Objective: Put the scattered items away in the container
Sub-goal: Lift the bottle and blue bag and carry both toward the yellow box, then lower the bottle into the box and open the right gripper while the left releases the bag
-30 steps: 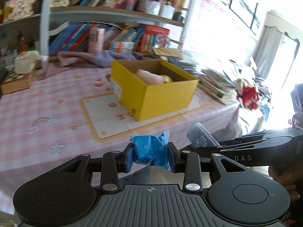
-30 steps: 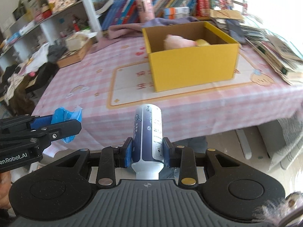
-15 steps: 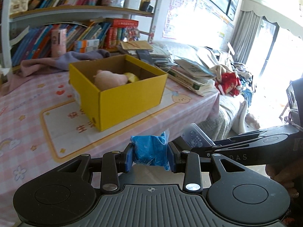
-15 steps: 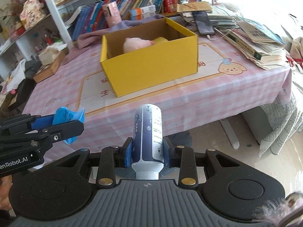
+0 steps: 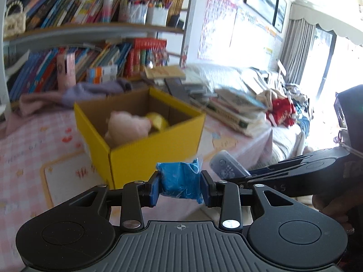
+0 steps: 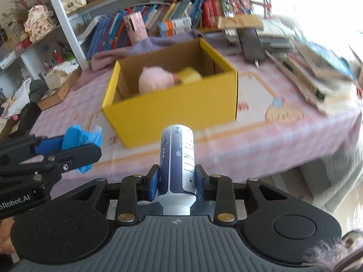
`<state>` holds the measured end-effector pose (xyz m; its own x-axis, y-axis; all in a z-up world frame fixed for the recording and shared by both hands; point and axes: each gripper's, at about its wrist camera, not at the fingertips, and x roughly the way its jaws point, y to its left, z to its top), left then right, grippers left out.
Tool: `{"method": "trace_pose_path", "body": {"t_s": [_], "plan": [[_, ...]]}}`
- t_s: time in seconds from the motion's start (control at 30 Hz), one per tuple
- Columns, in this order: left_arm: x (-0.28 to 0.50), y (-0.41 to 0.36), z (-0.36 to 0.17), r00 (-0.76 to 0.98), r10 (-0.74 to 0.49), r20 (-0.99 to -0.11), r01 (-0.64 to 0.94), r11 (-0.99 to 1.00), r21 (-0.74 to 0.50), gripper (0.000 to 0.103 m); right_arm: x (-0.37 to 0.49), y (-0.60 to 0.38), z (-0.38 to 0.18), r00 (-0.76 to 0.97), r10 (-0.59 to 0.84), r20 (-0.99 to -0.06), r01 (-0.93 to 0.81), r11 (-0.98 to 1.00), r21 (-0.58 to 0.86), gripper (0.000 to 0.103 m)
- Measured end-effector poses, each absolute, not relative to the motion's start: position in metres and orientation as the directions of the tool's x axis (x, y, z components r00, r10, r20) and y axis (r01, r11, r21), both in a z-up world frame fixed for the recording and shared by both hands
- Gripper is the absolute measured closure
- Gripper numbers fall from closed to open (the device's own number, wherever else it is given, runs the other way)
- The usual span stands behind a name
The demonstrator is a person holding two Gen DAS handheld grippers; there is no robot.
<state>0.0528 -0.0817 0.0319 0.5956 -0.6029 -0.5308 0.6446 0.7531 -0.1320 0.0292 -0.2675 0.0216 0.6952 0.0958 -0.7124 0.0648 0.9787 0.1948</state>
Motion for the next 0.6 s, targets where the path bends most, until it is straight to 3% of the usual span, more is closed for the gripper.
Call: {"method": "trace_pose_path", "body": {"t_s": [0.37, 0.6], "plan": [[0.141, -0.137, 0.055, 0.734, -0.478, -0.482, 0.525, 0.850, -0.043, 0.068, 0.146, -0.326, 0.055, 0.758, 0.193, -0.623, -0.105, 0.979, 0.175, 0.073], [0.212, -0.160, 0.046, 0.763, -0.341, -0.550, 0.407, 0.913, -0.001, 0.068, 0.246, -0.330, 0.045, 0.696, 0.291, -0.656, -0.242, 0.956, 0.167, 0.072]]}}
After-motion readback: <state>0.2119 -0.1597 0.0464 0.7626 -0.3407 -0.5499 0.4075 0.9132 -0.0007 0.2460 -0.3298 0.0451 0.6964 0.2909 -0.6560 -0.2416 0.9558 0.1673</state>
